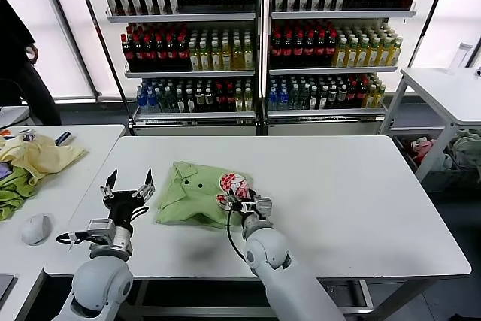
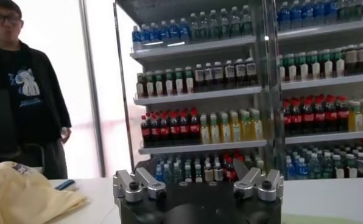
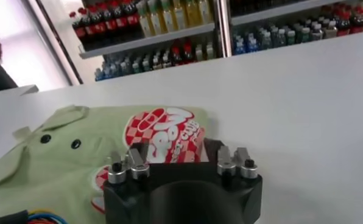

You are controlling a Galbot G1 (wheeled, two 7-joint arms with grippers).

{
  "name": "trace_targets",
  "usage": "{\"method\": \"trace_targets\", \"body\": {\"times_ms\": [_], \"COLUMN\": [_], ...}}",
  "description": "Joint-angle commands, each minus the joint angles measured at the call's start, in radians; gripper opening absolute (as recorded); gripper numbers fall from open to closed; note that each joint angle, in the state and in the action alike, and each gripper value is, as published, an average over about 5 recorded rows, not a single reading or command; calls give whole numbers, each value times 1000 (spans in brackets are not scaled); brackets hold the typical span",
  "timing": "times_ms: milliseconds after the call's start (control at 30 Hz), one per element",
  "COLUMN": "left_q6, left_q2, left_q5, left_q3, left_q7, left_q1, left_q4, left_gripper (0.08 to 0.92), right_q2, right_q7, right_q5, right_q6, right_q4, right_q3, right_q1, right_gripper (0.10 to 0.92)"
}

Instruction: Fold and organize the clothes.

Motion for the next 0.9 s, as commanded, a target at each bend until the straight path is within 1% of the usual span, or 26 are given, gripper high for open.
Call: {"method": "trace_targets", "body": {"times_ms": [33,333,533,667,767,900], "left_q6": [-7,-7,-7,-5,-3,1], "left_q2": [8,0,-3,-8,-11,-12], "left_q5": [-2,-2,-2,1,6,11], "left_q3": [-31,-19,-13,-6,0,7], "left_q7": [-4,-4,-3,0,4,9], "left_q1": [28,24,23,22,21,21], "left_q4": [-8,1,0,-7,-10,-14], "left_gripper": [823,823,823,823,823,823], "right_q2": [34,-7,-70,-156,-229,-313], "right_q7": [63,45,-26,-154,-252,-343], "right_q5": [28,25,-4,-79,-143,-209], "right_q6": [-19,-29,-39,-57,-64,-67], "right_q4": [-80,-101,-123,-140,-151,-149], "right_q3": [-33,-11,4,11,12,25], "right_q1": [49,72,115,170,215,239], "right_gripper": [578,318,157,115,113,113]}}
